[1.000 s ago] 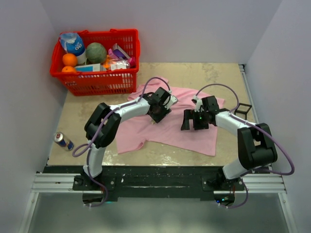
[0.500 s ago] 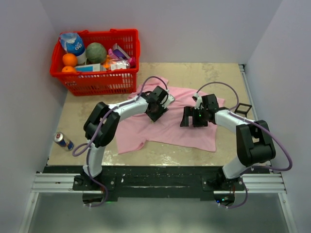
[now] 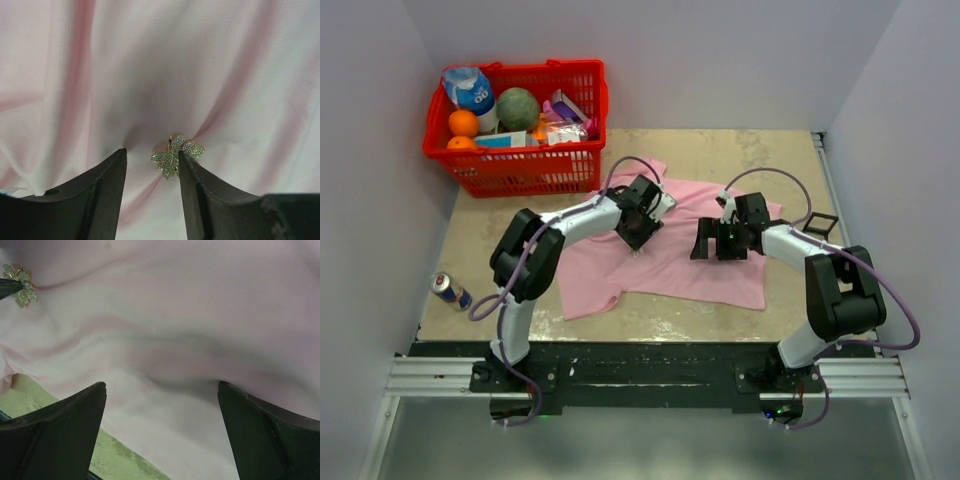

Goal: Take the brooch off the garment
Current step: Remove the brooch from the clothes.

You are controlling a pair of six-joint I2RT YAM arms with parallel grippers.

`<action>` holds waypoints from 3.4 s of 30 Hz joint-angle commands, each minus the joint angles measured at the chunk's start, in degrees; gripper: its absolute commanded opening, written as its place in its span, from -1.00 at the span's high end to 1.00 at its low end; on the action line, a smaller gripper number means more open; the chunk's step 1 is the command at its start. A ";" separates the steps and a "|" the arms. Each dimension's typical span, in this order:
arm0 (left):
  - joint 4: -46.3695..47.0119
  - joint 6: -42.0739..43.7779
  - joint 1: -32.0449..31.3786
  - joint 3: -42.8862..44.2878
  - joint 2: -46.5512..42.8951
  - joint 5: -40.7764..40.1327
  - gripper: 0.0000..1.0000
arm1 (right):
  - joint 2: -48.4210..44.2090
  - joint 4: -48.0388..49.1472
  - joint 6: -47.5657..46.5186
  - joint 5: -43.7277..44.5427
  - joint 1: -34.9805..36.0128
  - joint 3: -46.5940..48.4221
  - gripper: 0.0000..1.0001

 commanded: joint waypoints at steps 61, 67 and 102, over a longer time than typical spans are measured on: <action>-4.09 5.10 1.75 6.02 -4.86 6.93 1.00 | -1.56 -6.84 -4.81 0.22 -0.32 5.98 -0.98; -9.91 12.41 -1.42 7.71 -5.81 1.64 1.00 | -5.25 -11.24 -8.33 -4.97 -0.23 13.55 -0.98; 12.08 6.19 -23.05 -23.43 -17.59 0.35 0.04 | 5.38 -5.10 -8.60 -4.01 -5.07 22.09 -0.97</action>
